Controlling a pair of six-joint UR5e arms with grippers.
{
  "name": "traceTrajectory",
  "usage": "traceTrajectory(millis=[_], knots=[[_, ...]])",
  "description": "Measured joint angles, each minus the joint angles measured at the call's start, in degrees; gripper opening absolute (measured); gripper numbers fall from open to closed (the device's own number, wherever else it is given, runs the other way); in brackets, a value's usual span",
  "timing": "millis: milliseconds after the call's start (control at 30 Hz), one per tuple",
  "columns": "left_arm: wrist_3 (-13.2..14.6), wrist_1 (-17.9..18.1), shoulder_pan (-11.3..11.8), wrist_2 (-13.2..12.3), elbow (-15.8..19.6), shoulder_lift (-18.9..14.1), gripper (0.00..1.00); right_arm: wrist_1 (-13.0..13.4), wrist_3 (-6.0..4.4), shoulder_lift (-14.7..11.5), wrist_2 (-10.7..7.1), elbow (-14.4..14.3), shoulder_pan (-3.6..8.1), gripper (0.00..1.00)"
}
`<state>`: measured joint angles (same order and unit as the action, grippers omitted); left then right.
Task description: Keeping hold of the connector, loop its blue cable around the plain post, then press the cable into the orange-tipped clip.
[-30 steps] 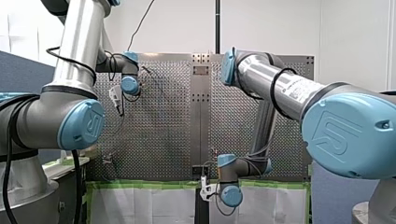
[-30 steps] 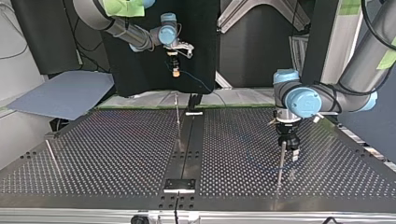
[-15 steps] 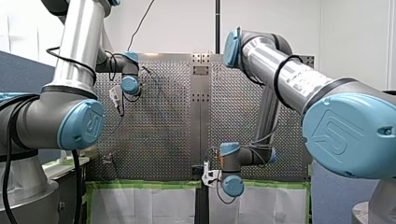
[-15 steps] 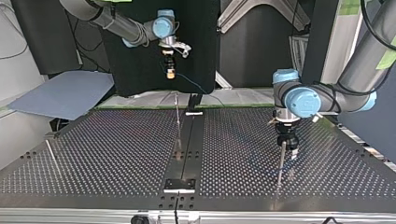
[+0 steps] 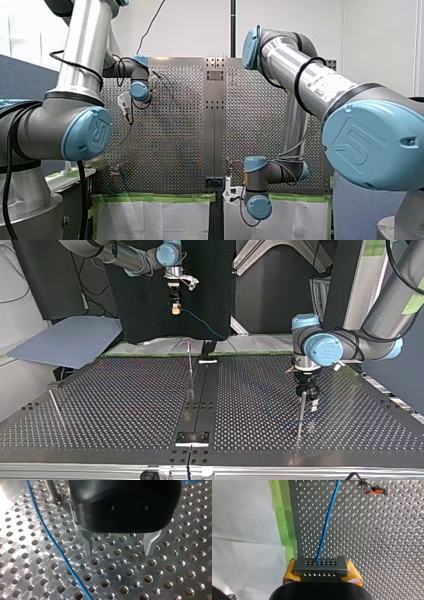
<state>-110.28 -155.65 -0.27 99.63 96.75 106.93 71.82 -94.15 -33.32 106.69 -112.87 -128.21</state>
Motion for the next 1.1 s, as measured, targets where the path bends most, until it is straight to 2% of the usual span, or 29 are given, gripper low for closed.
traceTrajectory(millis=[133,333,567,733,800,867,967,1100], knots=[[0.0,0.0,0.0,0.1,0.0,0.0,1.00,2.2,0.33,0.0,-0.88,-2.2,1.04,0.00],[0.0,0.0,-0.1,0.1,0.0,0.0,1.00,5.7,0.47,-0.1,-3.79,-5.7,2.97,0.00],[0.0,0.2,-0.1,0.0,0.0,0.0,1.00,9.8,1.11,-1.2,-7.77,-9.1,6.69,0.00],[0.0,0.2,-0.1,0.0,0.0,0.0,1.00,12.5,1.41,-2.0,-10.66,-8.3,9.55,0.00],[0.0,0.2,-0.1,0.0,0.0,0.0,1.00,12.7,1.73,-2.2,-11.88,-7.4,10.78,0.00],[0.0,0.1,-0.1,-0.1,0.0,0.0,1.00,12.1,2.51,-2.2,-13.17,-6.2,11.74,0.00],[0.0,0.1,-0.1,-0.1,0.0,0.0,1.00,10.6,3.19,-2.2,-14.96,-4.5,12.41,0.00],[0.0,0.1,-0.1,-0.1,0.0,0.0,1.00,8.5,3.25,-2.2,-17.15,-3.4,12.71,0.00]])
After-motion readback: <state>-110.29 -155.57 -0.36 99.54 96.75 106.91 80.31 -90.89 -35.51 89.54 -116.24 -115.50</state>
